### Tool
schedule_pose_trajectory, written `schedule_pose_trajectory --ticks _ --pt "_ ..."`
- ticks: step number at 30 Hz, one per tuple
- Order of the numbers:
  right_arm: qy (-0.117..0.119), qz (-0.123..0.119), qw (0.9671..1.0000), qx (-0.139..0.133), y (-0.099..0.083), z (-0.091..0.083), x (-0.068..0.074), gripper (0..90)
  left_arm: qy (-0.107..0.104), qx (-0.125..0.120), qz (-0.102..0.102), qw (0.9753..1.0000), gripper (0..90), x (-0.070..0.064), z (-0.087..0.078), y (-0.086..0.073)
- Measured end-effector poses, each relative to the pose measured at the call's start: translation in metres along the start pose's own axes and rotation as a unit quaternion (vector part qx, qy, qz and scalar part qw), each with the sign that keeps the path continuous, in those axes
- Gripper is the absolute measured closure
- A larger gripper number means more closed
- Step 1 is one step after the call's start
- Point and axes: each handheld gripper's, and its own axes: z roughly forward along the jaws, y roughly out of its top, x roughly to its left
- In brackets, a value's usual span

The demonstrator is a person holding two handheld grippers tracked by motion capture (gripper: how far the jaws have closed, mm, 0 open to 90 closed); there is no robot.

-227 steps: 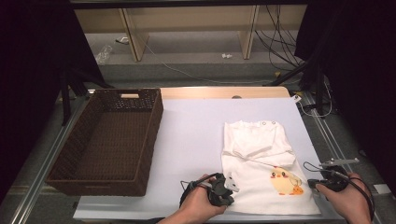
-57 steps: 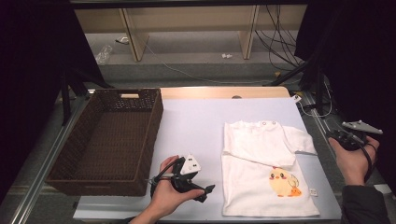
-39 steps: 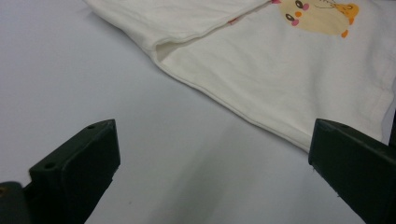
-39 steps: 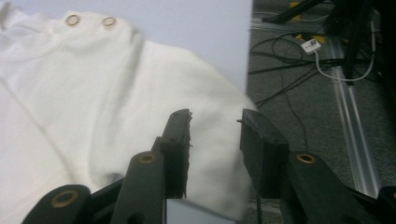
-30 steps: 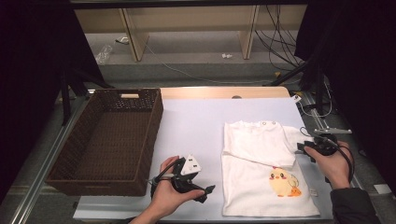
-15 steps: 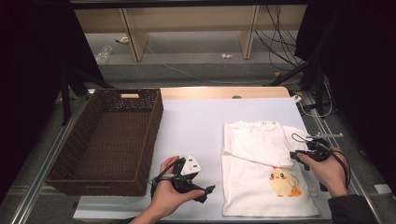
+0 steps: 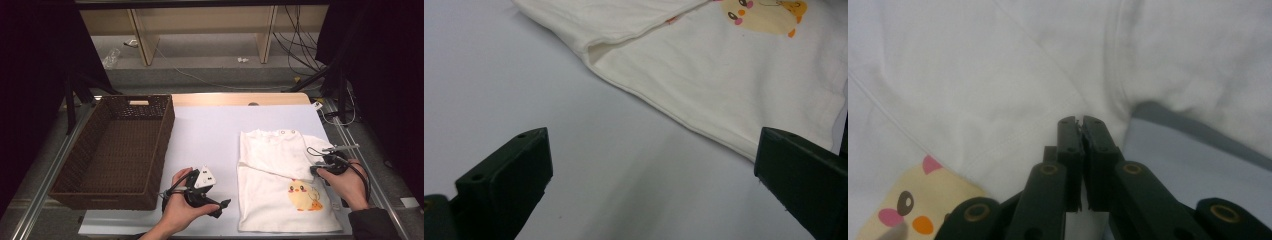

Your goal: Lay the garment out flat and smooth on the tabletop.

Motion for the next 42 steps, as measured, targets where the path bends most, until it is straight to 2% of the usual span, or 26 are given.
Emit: schedule_pose_trajectory --ticks 8,16,24,31,42 --pt "0.002 0.002 0.9999 -0.01 0.001 -0.002 0.001 89.3 -0.002 -0.004 0.0 1.0 1.9 0.0 0.0 0.0" --pt "0.032 0.007 0.9976 -0.061 0.011 -0.019 0.01 89.5 -0.005 -0.007 -0.001 1.0 2.0 0.0 0.001 0.0" --pt "0.067 0.0 0.9919 -0.108 0.023 -0.032 0.029 89.5 -0.01 -0.014 -0.004 0.9998 2.1 0.0 0.001 0.003" --pt "0.088 -0.002 0.9876 -0.13 0.03 -0.032 0.045 89.5 -0.016 -0.026 -0.003 0.9995 2.8 -0.002 0.002 0.013" --pt "0.134 -0.011 0.9776 -0.162 0.051 -0.031 0.086 89.6 -0.034 -0.051 0.001 0.9981 4.6 -0.01 0.009 0.035"
